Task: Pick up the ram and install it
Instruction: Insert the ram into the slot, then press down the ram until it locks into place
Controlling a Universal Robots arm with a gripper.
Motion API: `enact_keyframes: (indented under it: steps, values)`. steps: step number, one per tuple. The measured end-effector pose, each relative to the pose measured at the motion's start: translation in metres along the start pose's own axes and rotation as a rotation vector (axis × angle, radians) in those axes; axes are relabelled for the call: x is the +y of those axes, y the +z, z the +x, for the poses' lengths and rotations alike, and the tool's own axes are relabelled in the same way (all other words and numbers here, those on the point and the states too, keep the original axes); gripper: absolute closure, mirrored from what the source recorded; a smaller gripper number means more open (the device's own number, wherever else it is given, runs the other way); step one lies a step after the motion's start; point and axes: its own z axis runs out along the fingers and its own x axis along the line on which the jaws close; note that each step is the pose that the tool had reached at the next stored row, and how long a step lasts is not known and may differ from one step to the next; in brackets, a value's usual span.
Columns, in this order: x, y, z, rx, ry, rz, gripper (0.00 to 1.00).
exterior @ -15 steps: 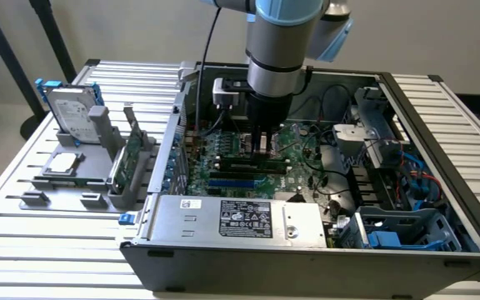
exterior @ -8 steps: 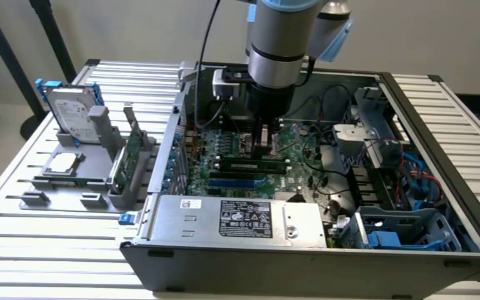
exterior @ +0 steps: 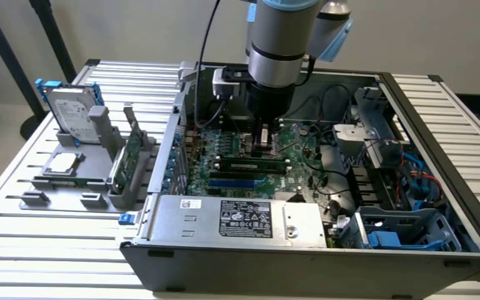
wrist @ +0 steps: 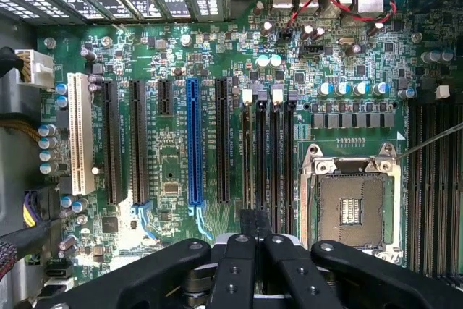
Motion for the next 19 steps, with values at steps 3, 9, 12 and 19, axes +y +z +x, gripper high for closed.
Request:
enact_keyframes:
  steps: [3,9,12,19]
  values:
    - [0.0000,0.0000,0.000,0.0000,0.000,0.0000,0.89]
    - [0.0000,0.0000,0.000,0.0000,0.000,0.0000,0.89]
    - [0.0006,0.0009,0.000,0.0001,0.000,0.0003,0.89]
    - [0.0014,0.0100,0.000,0.0000,0.000,0.0004,0.89]
